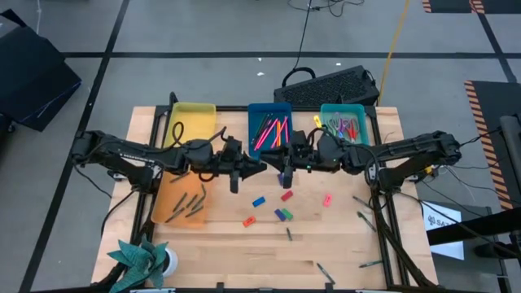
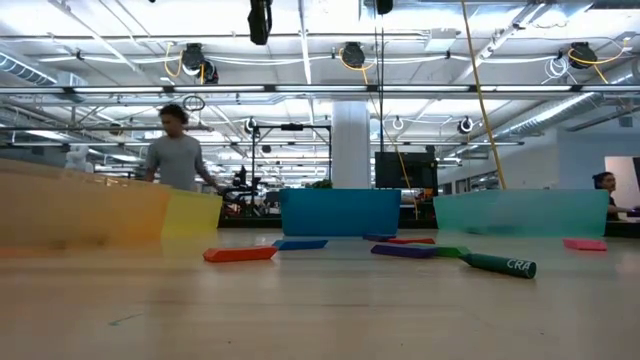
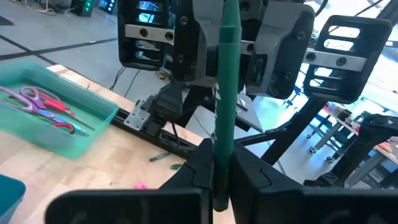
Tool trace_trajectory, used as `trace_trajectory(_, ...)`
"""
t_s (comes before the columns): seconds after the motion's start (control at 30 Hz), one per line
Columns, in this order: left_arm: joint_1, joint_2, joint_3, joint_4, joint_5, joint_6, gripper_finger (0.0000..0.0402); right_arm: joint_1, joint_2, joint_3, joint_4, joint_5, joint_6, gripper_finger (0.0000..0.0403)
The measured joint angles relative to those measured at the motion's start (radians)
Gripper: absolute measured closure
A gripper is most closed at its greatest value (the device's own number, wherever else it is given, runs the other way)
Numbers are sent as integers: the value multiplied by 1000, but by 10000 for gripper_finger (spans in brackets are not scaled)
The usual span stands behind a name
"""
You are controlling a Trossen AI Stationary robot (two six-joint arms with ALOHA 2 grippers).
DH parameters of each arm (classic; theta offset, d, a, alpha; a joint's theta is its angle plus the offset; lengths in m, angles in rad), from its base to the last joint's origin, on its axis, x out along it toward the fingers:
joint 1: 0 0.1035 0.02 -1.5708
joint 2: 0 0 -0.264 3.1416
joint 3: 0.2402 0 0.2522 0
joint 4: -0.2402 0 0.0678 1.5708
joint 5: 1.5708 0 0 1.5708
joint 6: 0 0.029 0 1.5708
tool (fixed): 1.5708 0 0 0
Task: Sort crayons/erasers/pens/pencils in bins
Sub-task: Put the green crayon into the orange bin
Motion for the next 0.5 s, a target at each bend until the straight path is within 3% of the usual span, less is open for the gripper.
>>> trace_trajectory(0.37, -57, 0, 0, 10, -68, -82, 373, 0, 0, 0, -3, -13, 2, 340)
trace_trajectory(0.5, -82, 0, 0, 57, -151, -131, 380, 0, 0, 0, -3, -12, 2, 340)
